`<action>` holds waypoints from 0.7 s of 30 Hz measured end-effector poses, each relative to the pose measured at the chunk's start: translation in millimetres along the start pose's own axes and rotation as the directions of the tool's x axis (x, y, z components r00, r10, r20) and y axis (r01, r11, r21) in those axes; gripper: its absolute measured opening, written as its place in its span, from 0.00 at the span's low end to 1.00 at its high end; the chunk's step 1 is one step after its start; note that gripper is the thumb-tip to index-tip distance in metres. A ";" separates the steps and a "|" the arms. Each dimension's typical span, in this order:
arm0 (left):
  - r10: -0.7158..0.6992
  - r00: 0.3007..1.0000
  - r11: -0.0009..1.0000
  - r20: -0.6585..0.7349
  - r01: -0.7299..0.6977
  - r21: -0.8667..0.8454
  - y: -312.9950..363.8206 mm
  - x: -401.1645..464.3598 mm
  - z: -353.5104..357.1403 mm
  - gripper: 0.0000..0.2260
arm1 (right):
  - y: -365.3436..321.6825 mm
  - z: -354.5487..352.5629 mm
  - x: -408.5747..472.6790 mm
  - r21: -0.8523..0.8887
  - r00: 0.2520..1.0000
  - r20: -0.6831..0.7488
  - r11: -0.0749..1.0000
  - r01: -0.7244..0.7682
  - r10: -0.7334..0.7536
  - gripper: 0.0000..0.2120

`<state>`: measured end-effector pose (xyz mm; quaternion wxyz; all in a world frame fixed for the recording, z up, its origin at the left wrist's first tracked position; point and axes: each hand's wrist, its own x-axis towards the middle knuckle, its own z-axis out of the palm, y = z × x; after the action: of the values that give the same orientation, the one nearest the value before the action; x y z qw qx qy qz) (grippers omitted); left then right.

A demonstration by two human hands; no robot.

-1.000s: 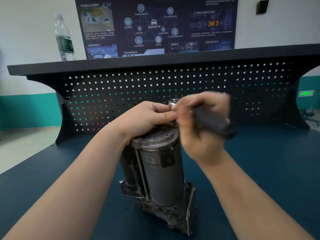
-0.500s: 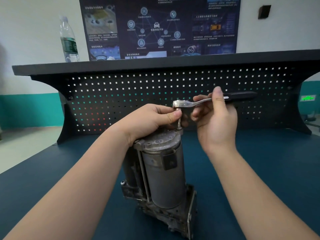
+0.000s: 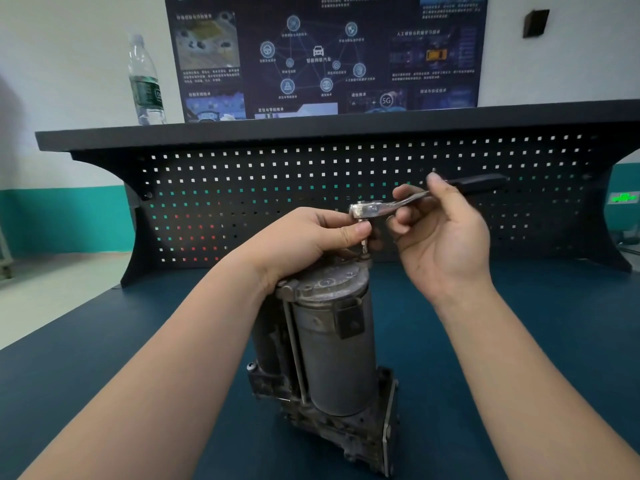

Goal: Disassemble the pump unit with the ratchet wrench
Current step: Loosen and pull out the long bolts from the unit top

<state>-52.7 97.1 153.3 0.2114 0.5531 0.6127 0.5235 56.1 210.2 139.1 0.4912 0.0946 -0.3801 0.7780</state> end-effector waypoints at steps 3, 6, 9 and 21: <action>0.023 0.999 0.998 -0.040 -0.021 0.051 -2.2 2.9 -0.1 0.09 | 8.5 4.2 -7.9 -0.132 0.988 -0.013 0.979 0.153 -0.156 0.06; 0.022 0.998 0.998 -0.062 -0.018 0.067 0.7 -0.1 2.2 0.04 | 16.1 9.4 -24.6 -0.496 0.741 0.398 0.553 0.670 -0.541 0.02; 0.050 0.996 0.992 -0.069 -0.042 0.115 -2.6 0.5 -0.9 0.15 | 23.7 7.1 -29.8 -0.499 0.511 0.704 0.168 0.850 -0.494 0.03; 0.005 0.999 0.999 -0.050 -0.003 0.048 -1.0 2.1 1.2 0.04 | 7.1 0.6 -4.3 -0.018 0.998 -0.064 1.000 0.013 -0.014 0.09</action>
<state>-52.8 99.6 152.7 0.1816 0.5459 0.6289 0.5229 52.2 205.2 133.7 0.5091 0.0680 -0.3704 0.7740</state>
